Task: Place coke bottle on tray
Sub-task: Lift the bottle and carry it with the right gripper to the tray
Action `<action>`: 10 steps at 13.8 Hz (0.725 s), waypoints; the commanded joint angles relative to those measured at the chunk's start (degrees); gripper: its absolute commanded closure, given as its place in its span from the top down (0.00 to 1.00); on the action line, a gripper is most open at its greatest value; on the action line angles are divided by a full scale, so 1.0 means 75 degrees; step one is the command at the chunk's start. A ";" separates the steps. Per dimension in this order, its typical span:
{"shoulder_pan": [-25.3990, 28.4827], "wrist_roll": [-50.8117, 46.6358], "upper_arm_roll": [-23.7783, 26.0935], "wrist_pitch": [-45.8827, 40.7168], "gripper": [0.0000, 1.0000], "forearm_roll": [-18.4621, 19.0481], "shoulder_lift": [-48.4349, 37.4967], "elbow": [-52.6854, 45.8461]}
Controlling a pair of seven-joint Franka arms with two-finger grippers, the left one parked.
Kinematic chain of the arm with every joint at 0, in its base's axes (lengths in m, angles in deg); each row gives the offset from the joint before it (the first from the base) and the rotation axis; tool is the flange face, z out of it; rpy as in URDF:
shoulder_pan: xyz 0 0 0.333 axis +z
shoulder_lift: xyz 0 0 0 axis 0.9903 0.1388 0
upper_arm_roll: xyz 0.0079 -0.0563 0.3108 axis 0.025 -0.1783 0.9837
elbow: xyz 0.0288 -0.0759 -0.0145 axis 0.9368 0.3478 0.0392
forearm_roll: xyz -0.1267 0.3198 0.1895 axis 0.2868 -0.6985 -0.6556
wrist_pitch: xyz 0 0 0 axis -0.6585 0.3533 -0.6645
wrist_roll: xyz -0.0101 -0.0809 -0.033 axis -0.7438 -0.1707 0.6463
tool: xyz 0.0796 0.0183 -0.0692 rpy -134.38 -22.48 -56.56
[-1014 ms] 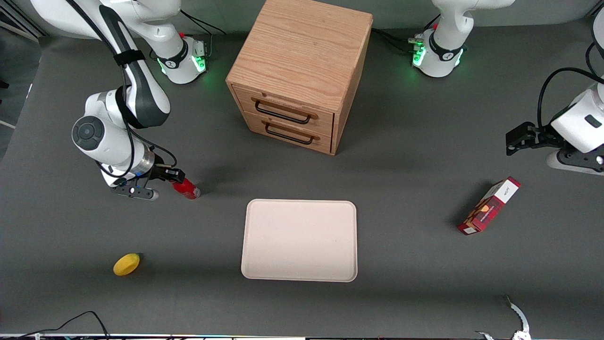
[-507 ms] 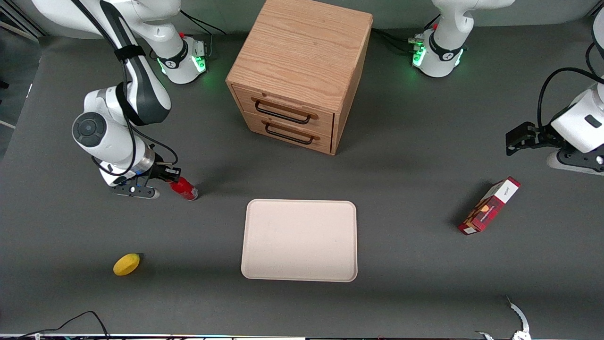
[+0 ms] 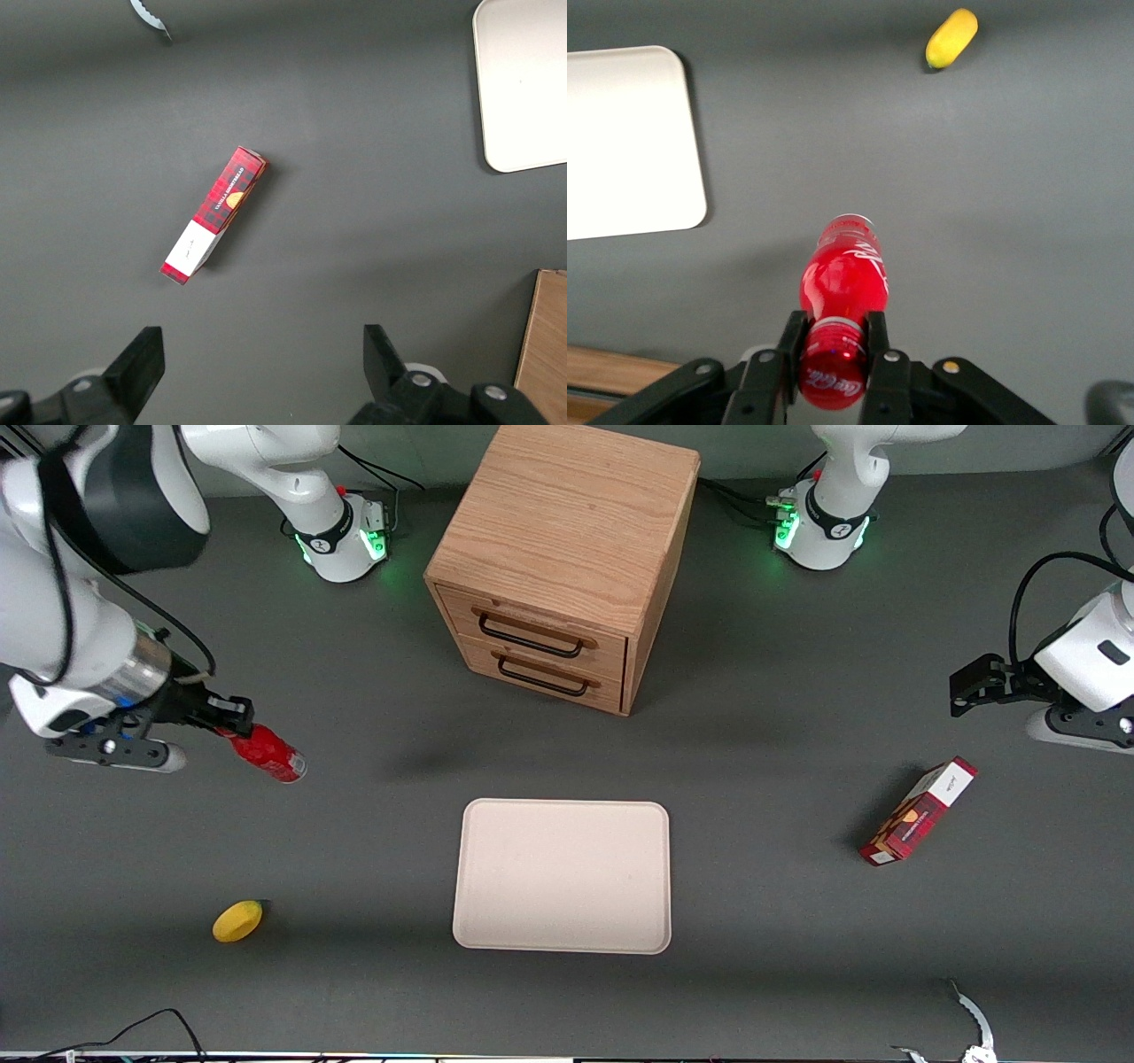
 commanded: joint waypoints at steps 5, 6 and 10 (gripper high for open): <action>0.0802 -0.3139 0.1021 -0.0794 0.00 0.0051 0.4149 -0.5165; 0.0908 -0.3656 0.1021 -0.0255 0.00 0.0062 0.4466 -0.5168; 0.1143 -0.4703 0.1009 0.1423 0.00 0.0167 0.5604 -0.5156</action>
